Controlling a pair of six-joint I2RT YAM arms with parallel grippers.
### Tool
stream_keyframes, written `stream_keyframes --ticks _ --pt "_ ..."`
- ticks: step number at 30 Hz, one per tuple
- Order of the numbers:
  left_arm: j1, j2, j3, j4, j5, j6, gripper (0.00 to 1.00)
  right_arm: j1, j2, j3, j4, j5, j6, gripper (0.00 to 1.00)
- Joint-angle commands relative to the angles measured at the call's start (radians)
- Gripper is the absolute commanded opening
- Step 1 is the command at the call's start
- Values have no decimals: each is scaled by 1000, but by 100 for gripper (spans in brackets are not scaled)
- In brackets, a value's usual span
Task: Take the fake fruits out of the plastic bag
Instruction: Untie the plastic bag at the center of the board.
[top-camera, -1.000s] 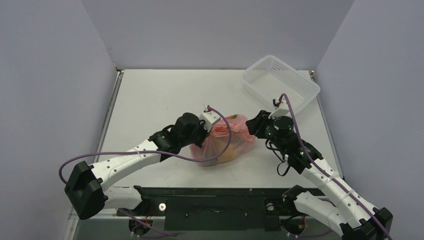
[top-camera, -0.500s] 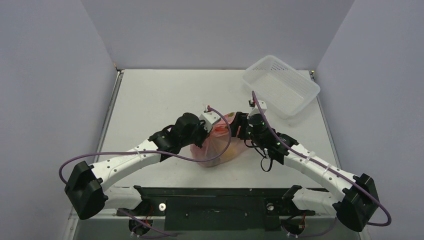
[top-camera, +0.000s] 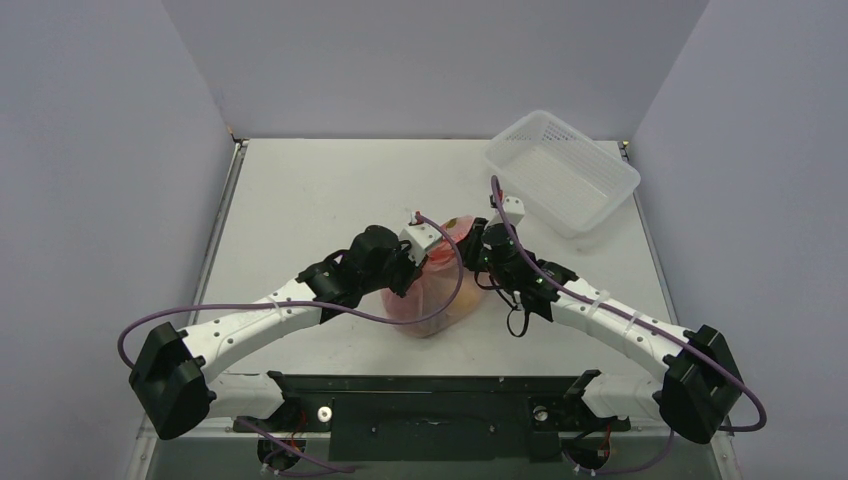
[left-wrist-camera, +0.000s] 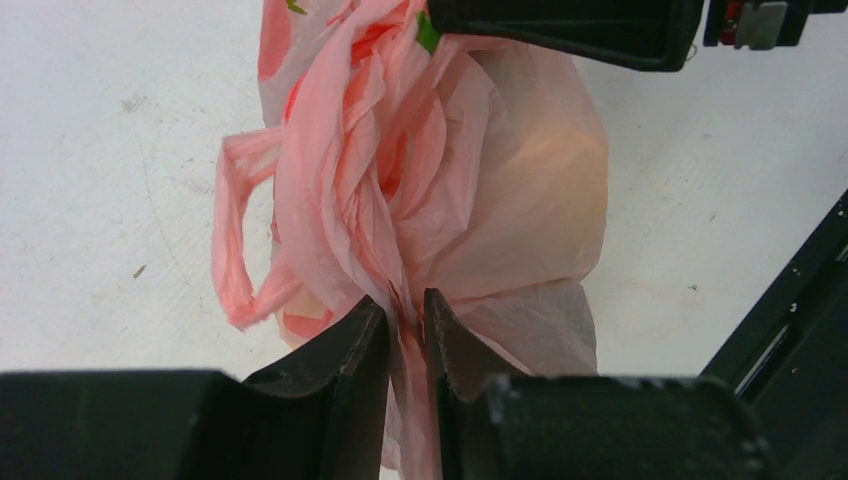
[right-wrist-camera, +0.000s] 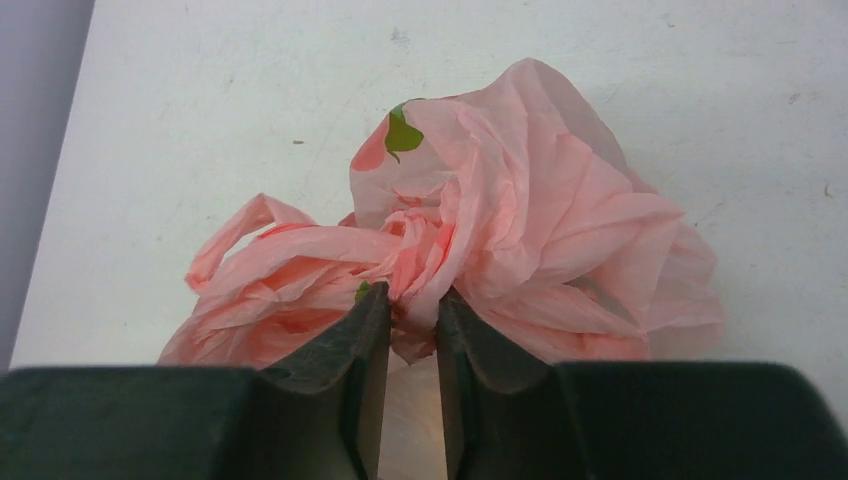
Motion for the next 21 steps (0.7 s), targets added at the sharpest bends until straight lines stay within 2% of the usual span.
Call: stream_keyframes --ticks 1,2,6,8,10,14,17,20,21 --pt "8 -43 17 45 49 3 24 4 -25 -5 114 -13 -23 9" --pt "7 -50 16 46 52 3 30 4 -27 -7 116 -21 -29 0" --pt "10 -76 9 53 54 1 65 6 -43 -36 179 -95 -52 0" --pt "12 -93 3 60 44 -1 74 6 -58 -53 196 -122 -66 0" --pt "16 -107 -3 68 31 -2 78 8 -75 -70 204 -149 -82 0" --pt "24 -120 -11 80 4 -10 79 10 -102 -101 199 -182 -96 0" --pt "27 -114 -10 80 11 -11 72 10 -124 -127 209 -195 -85 0" --pt "26 -97 -4 75 43 -8 54 15 -135 -146 229 -201 -71 0" --pt "26 -93 0 71 50 -5 51 22 -136 -147 231 -201 -70 0"
